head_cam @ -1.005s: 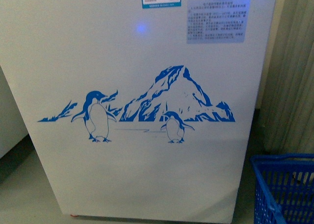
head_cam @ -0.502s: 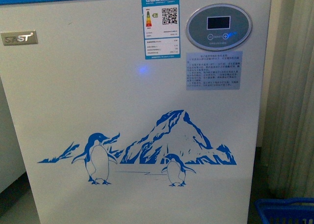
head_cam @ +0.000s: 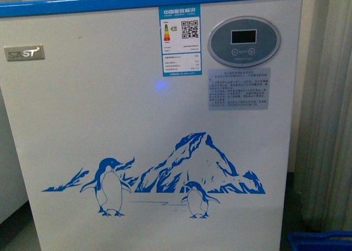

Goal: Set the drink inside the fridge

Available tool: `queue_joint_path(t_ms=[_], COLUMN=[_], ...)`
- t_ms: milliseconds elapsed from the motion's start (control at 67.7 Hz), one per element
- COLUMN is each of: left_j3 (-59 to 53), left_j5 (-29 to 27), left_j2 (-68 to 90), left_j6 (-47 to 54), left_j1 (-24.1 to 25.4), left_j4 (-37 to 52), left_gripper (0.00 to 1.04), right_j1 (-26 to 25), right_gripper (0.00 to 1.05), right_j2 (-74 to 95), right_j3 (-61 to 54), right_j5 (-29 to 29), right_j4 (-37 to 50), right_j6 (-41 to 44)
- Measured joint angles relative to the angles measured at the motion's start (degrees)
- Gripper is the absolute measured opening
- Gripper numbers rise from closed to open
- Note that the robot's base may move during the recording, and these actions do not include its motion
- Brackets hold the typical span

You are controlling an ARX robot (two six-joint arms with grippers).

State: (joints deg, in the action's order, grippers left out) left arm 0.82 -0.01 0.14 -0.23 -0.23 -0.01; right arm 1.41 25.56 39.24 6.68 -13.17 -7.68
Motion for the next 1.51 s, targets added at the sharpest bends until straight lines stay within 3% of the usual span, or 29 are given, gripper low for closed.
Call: queue_joint_path(t_ms=[1197, 1256, 1315, 1418, 1507], left_j3=[0.26, 4.42, 6.93, 10.03, 15.47], left_j5=[-0.48, -2.54, -1.36, 3.56, 7.82], left_j2=[0.48, 6.67, 14.82, 27.63, 41.27], left_j6=[-0.57, -5.97, -10.6, -13.33, -10.4], left_j1=[-0.07, -0.98, -1.11, -1.14, -1.42], left_j4=[-0.76, -10.23, -11.85, -5.22, 6.14], left_gripper=[0.97, 0.97, 0.97, 0.97, 0.97], right_j1=[0.13, 0.13, 0.13, 0.15, 0.17], right_gripper=[0.4, 0.4, 0.4, 0.4, 0.4], right_j2=[0.17, 0.17, 0.17, 0.17, 0.17], right_j3=[-0.33, -0.33, -0.33, -0.33, -0.33], right_j5=[0.0, 0.0, 0.07, -0.09, -0.02], right_j4=[-0.02, -0.02, -0.02, -0.02, -0.02], right_j6=[0.2, 0.2, 0.17, 0.2, 0.2])
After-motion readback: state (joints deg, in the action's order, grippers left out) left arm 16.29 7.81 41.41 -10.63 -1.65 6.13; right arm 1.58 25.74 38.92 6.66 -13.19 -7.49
